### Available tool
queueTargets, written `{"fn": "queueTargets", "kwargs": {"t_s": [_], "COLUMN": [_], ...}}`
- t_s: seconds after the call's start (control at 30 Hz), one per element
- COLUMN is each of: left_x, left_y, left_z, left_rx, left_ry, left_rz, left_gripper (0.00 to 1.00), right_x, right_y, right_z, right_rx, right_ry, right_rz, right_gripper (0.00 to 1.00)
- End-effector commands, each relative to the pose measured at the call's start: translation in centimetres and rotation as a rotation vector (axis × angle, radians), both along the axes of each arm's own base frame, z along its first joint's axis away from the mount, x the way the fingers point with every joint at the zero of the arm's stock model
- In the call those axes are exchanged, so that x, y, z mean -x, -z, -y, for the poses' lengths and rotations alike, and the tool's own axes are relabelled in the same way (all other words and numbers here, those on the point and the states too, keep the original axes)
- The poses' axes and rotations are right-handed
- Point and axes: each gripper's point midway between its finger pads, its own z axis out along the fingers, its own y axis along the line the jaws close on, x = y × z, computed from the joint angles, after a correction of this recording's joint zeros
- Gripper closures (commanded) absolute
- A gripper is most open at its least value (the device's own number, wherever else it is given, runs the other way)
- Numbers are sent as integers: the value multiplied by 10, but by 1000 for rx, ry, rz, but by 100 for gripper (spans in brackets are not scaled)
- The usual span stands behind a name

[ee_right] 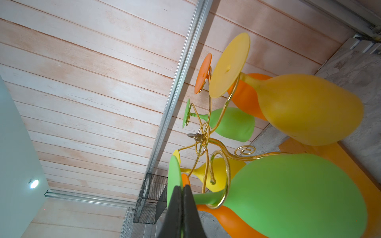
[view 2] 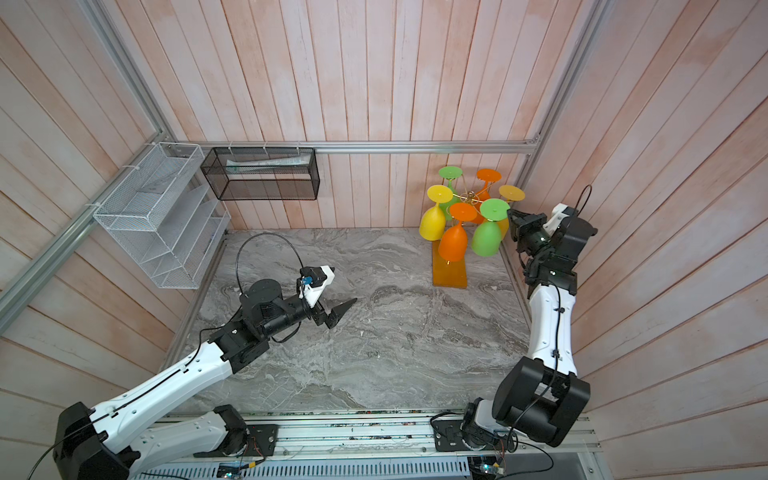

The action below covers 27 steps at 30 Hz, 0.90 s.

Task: Take the wine glass off the wine glass rack
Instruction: 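Close the right gripper on the green glass's foot and hold it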

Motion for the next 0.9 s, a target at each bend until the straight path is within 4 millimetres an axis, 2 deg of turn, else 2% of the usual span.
{"fn": "queueTargets", "kwargs": {"t_s": [0.0, 0.17, 0.37, 0.6, 0.87], "left_x": [-1, -1, -1, -1, -1], "left_y": [6, 7, 10, 12, 15], "left_z": [0, 0, 2, 4, 6], "left_rx": [-9, -9, -11, -11, -16], "left_ry": [-3, -3, 2, 10, 16], "left_rz": [0, -3, -14, -22, -29], "left_gripper": [0, 0, 0, 0, 0], "right_x": [-2, -15, -29, -40, -34], "right_y": [-4, -1, -7, -6, -5], "right_z": [-14, -20, -13, 4, 31], "right_rx": [11, 9, 9, -16, -33], "right_ry": [-30, -41, -15, 20, 82], "right_rz": [19, 9, 16, 21, 31], "right_gripper": [100, 100, 100, 100, 100]}}
